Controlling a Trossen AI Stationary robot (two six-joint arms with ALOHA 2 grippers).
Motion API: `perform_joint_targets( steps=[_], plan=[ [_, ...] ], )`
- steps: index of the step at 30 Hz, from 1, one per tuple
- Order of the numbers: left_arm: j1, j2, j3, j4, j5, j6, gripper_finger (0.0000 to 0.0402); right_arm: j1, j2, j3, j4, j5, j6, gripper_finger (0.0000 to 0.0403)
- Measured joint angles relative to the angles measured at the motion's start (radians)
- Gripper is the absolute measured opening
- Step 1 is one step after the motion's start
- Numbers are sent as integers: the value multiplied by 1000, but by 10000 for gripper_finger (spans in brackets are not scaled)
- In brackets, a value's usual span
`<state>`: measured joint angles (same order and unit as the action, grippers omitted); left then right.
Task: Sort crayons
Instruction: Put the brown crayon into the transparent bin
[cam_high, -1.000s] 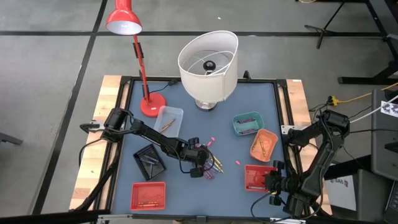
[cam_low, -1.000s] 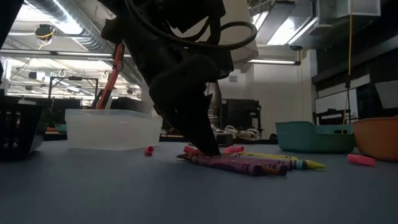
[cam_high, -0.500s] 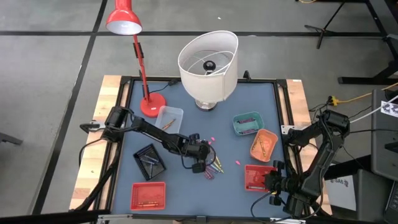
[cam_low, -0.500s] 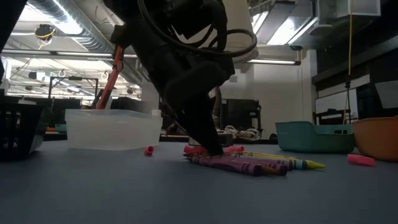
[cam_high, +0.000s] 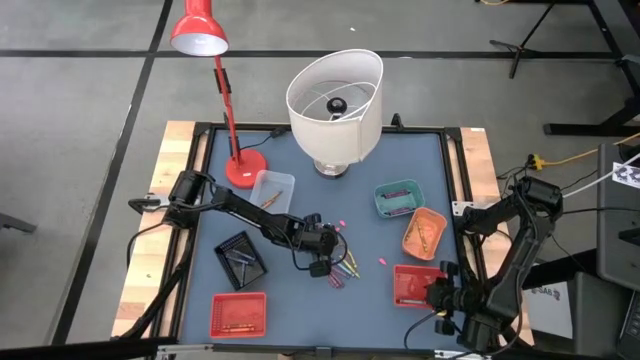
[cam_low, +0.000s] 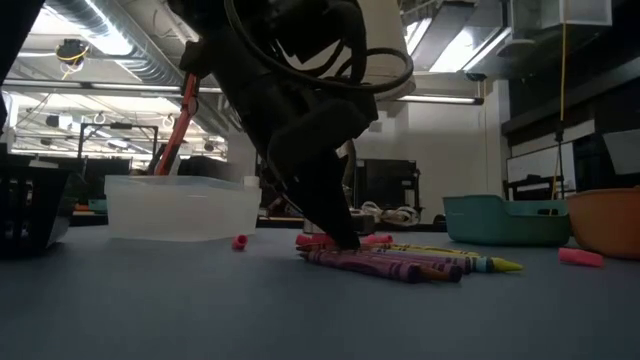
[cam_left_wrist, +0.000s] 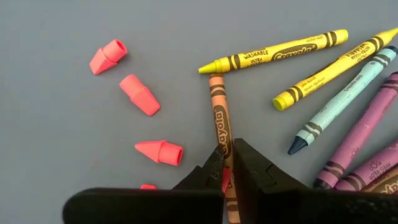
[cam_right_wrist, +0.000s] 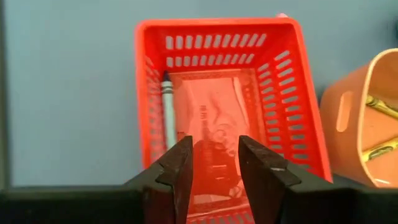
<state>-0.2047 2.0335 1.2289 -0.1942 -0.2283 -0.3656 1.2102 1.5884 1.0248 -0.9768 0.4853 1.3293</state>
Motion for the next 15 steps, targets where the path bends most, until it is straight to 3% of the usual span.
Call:
perform_joint_targets(
  steps=[15],
  plan=[
    [0, 2, 34, 16, 10, 0, 2, 0, -1, 63, -2, 0, -55, 127]
  ],
)
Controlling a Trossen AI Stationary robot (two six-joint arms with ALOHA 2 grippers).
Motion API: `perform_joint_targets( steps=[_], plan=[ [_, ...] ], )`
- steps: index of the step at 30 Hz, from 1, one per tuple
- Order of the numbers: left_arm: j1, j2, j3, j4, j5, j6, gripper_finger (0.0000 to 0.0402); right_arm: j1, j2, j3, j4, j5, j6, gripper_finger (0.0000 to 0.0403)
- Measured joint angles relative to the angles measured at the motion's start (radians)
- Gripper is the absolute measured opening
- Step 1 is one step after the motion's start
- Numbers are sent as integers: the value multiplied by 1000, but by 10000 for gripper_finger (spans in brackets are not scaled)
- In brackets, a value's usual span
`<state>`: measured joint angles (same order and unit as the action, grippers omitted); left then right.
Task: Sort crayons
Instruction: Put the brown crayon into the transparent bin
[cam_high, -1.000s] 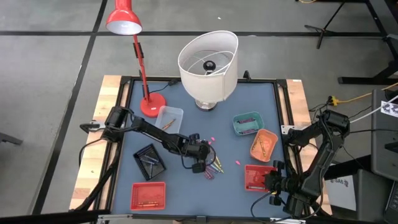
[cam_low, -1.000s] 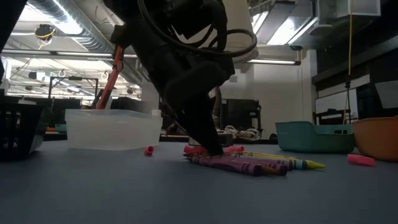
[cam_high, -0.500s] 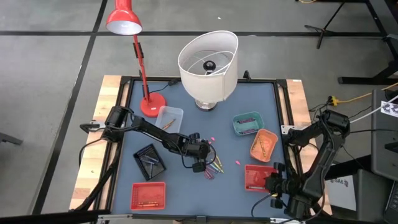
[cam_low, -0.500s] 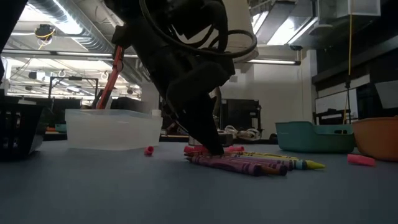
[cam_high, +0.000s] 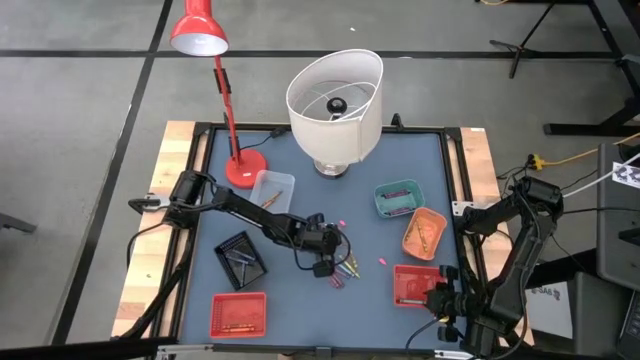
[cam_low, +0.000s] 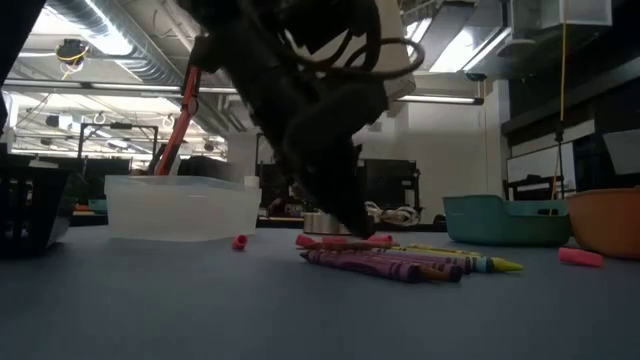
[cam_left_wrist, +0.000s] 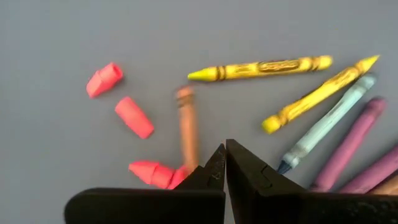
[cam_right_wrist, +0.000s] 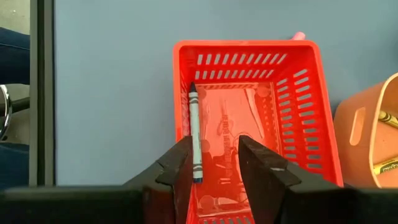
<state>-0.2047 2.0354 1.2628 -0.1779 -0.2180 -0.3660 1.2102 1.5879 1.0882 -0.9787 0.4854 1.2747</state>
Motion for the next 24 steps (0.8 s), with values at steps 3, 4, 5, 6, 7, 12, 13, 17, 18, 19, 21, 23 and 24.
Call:
perform_joint_targets(
  steps=[3, 4, 5, 6, 7, 12, 13, 17, 18, 19, 21, 23, 24],
  plan=[
    [0, 0, 34, 0, 0, 1, 2, 0, 0, 0, 0, 0, 0, 127],
    [0, 0, 47, 1, 0, 1, 2, 0, 0, 0, 0, 0, 0, 127],
    [0, 0, 60, 1, 0, 6, 2, 0, 0, 0, 0, 0, 0, 127],
    [0, 0, 72, 1, 0, 12, 2, 0, 0, 0, -1, 0, 0, 127],
    [0, 0, 85, 1, 0, 22, 1, 0, 0, 0, 0, 0, 0, 127],
    [2, 0, 156, -49, 0, 62, 1, 0, 0, 0, -1, 1, 0, 127],
    [2, 0, 168, -63, -1, 62, 1, 0, 0, 0, -1, 6, 0, 127],
    [7, 0, 196, -101, -1, 62, 0, 0, 0, 0, -1, 42, -1, 127],
    [9, 0, 196, -108, 0, 62, 0, 0, 0, 0, -1, 47, -1, 127],
    [11, 0, 196, -123, -1, 62, 0, 0, 0, 0, -1, 47, -1, 127],
    [16, 0, 195, -169, -8, 61, 0, 0, 0, 0, -1, 47, -1, 127],
    [21, 4, 196, -199, -8, 61, 0, 0, 0, 0, 0, 47, -1, 127],
    [23, 6, 196, -215, -8, 61, 0, 0, 0, 0, 0, 47, -1, 127]
  ],
)
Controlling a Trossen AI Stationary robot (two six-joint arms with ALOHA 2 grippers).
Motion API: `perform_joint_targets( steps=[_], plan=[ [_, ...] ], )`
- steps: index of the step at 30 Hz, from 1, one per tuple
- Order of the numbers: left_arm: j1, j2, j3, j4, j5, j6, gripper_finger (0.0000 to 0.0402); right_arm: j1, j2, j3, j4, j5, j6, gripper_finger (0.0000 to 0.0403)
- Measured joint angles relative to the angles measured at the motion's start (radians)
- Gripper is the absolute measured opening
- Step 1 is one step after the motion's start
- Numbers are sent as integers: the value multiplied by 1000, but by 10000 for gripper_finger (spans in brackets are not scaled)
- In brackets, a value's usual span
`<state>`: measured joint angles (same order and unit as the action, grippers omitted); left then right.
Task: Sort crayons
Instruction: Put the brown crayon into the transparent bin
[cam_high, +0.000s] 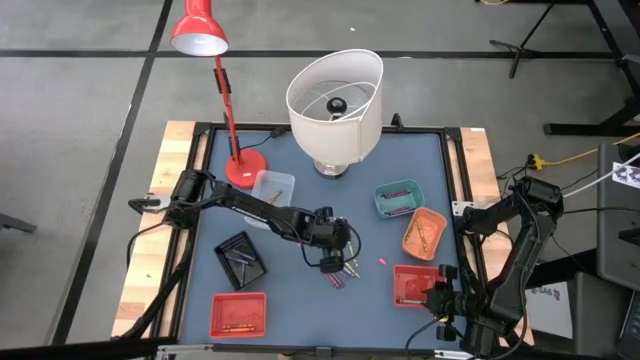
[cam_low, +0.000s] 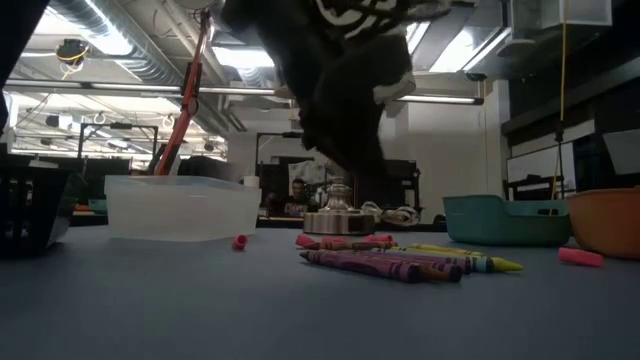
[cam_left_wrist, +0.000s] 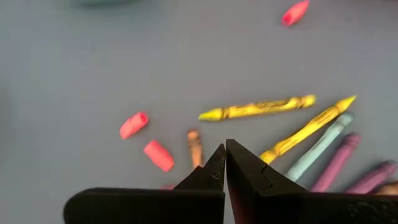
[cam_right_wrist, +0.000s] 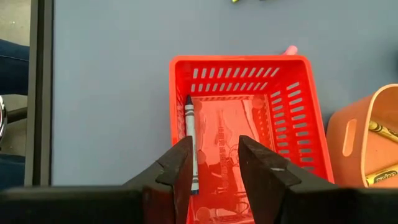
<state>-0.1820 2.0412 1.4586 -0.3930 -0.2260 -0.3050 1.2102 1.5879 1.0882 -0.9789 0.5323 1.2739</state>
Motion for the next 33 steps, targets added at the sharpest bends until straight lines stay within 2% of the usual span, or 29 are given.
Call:
perform_joint_targets(
  steps=[4, 9, 14, 26, 33],
  plan=[
    [5, 1, -33, 25, 0, -1, 7, 0, 0, 0, 1, 0, 0, 127],
    [7, 2, -93, 97, -1, -46, 46, 0, 0, 0, 7, 1, 0, 127],
    [7, 2, -146, 167, -51, -59, 75, 0, 0, 0, 9, 2, 0, 127],
    [7, 1, -256, 313, -48, -63, 76, 0, 0, 0, 13, 6, 0, 127],
    [7, 1, -280, 333, -36, -60, 76, 0, 0, 0, 20, 91, 0, 127]
  ],
)
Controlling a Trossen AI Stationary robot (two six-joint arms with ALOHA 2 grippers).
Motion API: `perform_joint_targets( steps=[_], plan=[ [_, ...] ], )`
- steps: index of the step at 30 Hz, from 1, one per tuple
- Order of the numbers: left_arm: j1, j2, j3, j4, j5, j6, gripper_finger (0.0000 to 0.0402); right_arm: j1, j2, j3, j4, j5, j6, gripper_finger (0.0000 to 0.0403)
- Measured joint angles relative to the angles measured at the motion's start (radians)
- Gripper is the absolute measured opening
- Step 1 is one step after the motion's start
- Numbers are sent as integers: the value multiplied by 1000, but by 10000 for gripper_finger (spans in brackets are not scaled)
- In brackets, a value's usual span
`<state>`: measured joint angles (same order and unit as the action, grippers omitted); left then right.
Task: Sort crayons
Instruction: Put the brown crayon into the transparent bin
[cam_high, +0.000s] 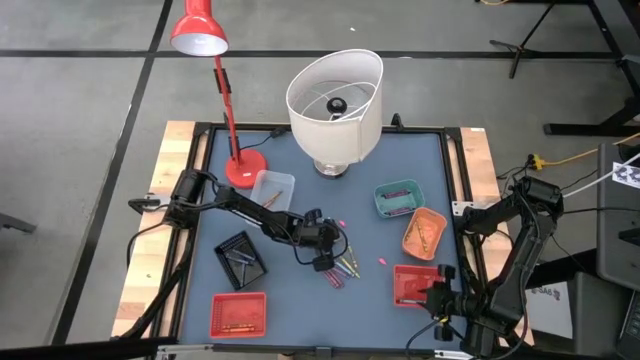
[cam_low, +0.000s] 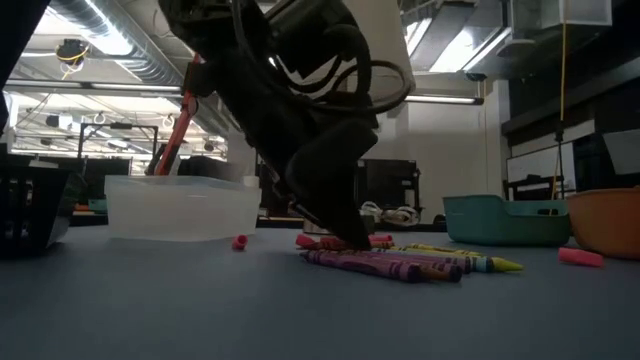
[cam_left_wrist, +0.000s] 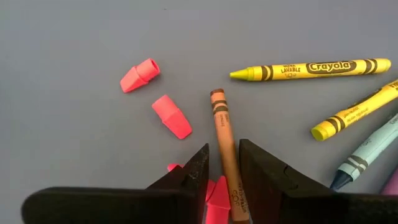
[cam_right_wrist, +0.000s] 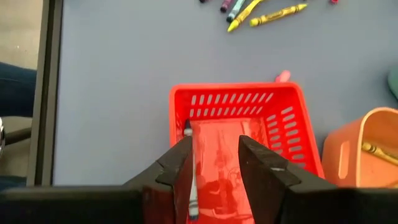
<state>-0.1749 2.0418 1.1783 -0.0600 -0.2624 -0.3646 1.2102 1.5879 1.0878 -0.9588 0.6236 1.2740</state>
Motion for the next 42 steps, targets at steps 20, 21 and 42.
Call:
perform_joint_targets(
  steps=[20, 21, 42],
  plan=[
    [2, -3, -12, -28, 14, 0, 5, 0, 0, 0, 26, 196, 0, 127],
    [2, -3, -12, -27, 12, 0, 6, 0, 0, 0, 26, 223, 0, 127],
    [3, -25, -17, 81, 28, 0, 2, -20, 0, 0, 49, 501, 0, 127]
  ],
)
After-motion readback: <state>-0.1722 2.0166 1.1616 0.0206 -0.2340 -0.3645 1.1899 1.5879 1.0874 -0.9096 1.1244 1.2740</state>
